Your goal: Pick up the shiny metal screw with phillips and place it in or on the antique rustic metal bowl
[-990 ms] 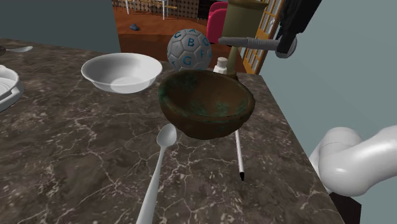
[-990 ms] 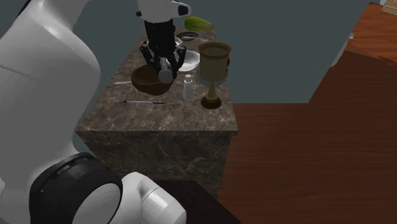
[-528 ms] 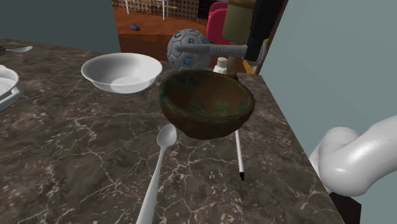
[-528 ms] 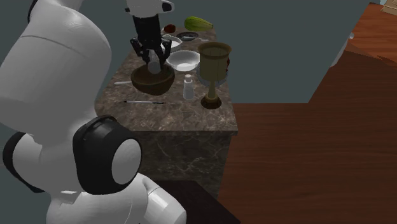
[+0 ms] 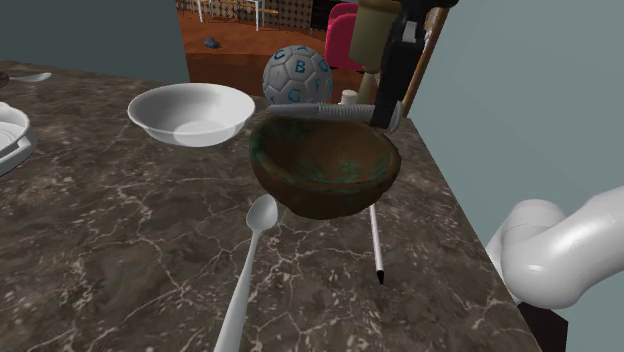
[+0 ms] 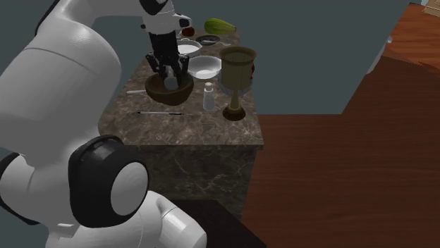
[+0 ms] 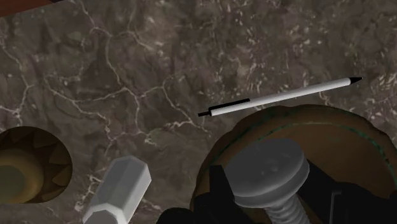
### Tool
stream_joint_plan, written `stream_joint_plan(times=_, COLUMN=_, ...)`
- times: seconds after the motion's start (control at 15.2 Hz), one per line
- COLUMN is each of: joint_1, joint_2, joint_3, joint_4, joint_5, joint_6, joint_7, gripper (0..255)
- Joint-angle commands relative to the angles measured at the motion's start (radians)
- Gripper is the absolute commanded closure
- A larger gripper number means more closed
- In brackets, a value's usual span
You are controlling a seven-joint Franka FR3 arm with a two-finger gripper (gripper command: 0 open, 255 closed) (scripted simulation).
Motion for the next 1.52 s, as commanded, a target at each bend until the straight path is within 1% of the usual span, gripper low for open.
stream_joint_plan(times=0.0, joint_1=0.003, joint_2=-0.017, joint_3=-0.002, joint_4=-0.046, joint_5=0.005, joint_6=0.03, joint_7=-0.005, gripper=255)
stream_joint_plan(times=0.13, joint_1=0.005, joint_2=-0.033, joint_3=-0.003, joint_4=-0.088, joint_5=0.009, joint_6=0.057, joint_7=-0.01, gripper=255)
stream_joint_plan(times=0.66, joint_1=0.007, joint_2=-0.033, joint_3=-0.004, joint_4=-0.088, joint_5=0.008, joint_6=0.057, joint_7=-0.009, gripper=255)
stream_joint_plan(times=0.73, joint_1=0.006, joint_2=-0.031, joint_3=-0.005, joint_4=-0.086, joint_5=0.007, joint_6=0.056, joint_7=-0.011, gripper=0)
stream_joint_plan(times=1.06, joint_1=0.007, joint_2=-0.033, joint_3=-0.004, joint_4=-0.088, joint_5=0.008, joint_6=0.057, joint_7=-0.009, gripper=0)
stream_joint_plan(times=1.32, joint_1=-0.005, joint_2=0.056, joint_3=0.01, joint_4=0.127, joint_5=-0.014, joint_6=-0.073, joint_7=0.02, gripper=0)
stream_joint_plan(times=1.45, joint_1=-0.005, joint_2=0.055, joint_3=0.01, joint_4=0.127, joint_5=-0.014, joint_6=-0.073, joint_7=0.019, gripper=0)
